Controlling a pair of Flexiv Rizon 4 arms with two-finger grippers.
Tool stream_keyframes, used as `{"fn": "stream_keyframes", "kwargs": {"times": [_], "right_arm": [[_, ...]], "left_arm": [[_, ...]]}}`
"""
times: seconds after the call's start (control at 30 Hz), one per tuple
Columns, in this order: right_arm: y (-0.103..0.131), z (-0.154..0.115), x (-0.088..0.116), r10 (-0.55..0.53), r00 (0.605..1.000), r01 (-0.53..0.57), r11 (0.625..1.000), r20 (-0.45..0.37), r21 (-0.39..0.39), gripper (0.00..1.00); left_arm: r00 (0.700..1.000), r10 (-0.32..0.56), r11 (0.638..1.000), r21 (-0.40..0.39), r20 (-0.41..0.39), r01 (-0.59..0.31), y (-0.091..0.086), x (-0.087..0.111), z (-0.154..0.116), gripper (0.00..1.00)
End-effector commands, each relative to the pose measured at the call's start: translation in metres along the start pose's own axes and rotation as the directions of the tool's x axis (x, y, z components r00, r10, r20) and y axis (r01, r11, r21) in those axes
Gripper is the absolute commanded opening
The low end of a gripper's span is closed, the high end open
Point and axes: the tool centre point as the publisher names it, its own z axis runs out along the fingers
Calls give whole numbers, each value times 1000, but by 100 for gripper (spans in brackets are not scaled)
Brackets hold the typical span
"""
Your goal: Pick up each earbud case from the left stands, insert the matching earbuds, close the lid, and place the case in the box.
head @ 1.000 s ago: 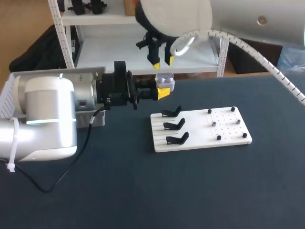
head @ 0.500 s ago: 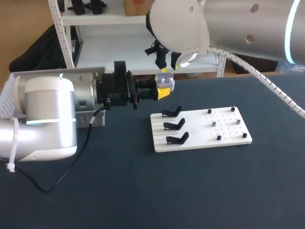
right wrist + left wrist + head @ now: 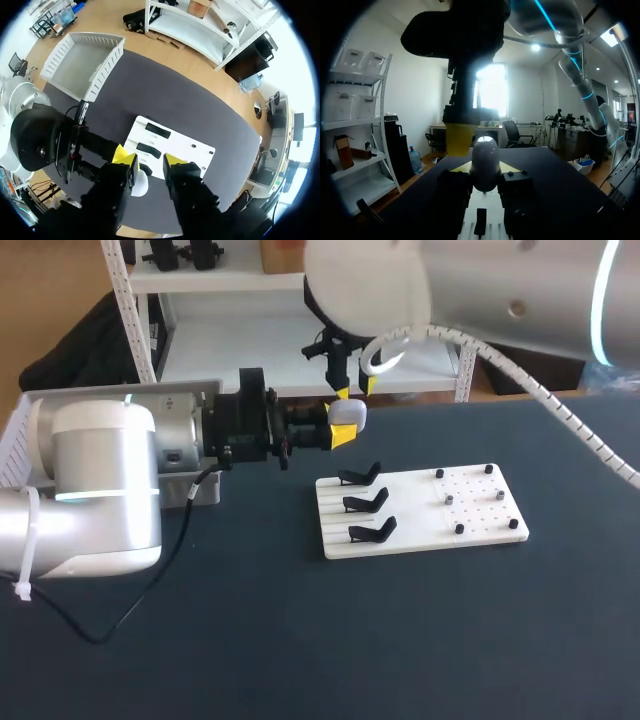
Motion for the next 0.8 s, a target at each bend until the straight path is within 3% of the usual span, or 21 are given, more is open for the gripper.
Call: {"fn": "stream_keyframes", "kwargs": {"times": [0.03, 0.2, 0.3, 0.37, 0.4, 0.43, 0.53, 0.8], "right_arm": [[-6, -10, 13, 39, 997, -39, 999, 61, -4, 33], [-28, -37, 16, 150, 973, -147, 989, 175, -25, 34], [-41, -38, 26, 216, 944, -203, 976, 250, -75, 40], [-44, -33, 33, 225, 933, -213, 974, 281, -74, 46], [-44, -30, 37, 230, 926, -212, 973, 299, -92, 58], [-44, -26, 42, 240, 920, -215, 970, 309, -113, 80], [-43, -14, 56, 256, 913, -216, 964, 316, -156, 100], [-43, -14, 56, 256, 913, -216, 964, 316, -156, 100]], "left_arm": [[1000, 1, 1000, -4, 3, -1, -1, 0, 0, 0], [1000, 1, 1000, -4, 3, -1, -1, 0, 0, 0], [1000, 1, 1000, -4, 3, -1, -1, 0, 0, 0], [999, 45, 999, -11, 30, -44, 5, -16, -14, 0], [997, 65, 998, -21, 35, -64, 9, -23, -22, 0], [996, 82, 996, -31, 39, -81, 13, -30, -31, 0], [991, 136, 988, -81, 11, -135, 27, -47, -62, 0], [976, 192, 954, -213, -103, -211, 60, -66, -151, 0]]}}
